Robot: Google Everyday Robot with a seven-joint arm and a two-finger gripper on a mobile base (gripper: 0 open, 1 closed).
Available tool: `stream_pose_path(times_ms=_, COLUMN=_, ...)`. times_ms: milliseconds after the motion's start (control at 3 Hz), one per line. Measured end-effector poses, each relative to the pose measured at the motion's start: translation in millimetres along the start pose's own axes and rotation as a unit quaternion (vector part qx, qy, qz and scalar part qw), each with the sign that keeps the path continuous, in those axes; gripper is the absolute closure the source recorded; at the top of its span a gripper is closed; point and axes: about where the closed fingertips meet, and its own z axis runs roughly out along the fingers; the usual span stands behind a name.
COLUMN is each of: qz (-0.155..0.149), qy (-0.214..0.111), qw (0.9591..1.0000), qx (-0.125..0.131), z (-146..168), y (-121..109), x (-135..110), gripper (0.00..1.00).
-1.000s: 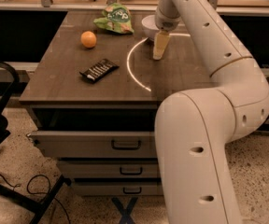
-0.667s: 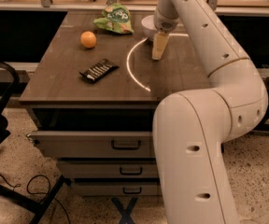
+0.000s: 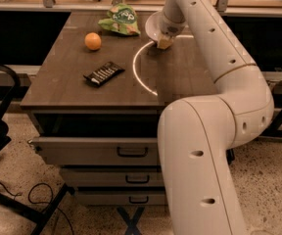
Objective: Move white bowl near rxbar chocolate
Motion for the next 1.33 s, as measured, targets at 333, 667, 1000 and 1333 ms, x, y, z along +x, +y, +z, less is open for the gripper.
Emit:
stream_pose_path(times_ms=333, qz=0.001, qy=-0.003, qw=1.0000, qx=-0.004, z=1.1, y=0.9, x=-1.2, gripper=1.00)
stream_pose_path(times_ms=667, qz=0.001, qy=-0.003, qw=1.0000, qx=-0.004, z=0.1, y=0.5, x=-1.4, gripper=1.00)
stream_pose_path(times_ms=1000, qz=0.000, qy=-0.003, qw=1.0000, qx=-0.004, z=0.1, y=0.4, x=-1.5, gripper=1.00)
stream_pose_path(times_ms=1333, qz=-0.018, qy=-0.002, qw=0.9996, qx=0.020, z=-13.6, y=-12.3, x=-4.4, gripper=1.00)
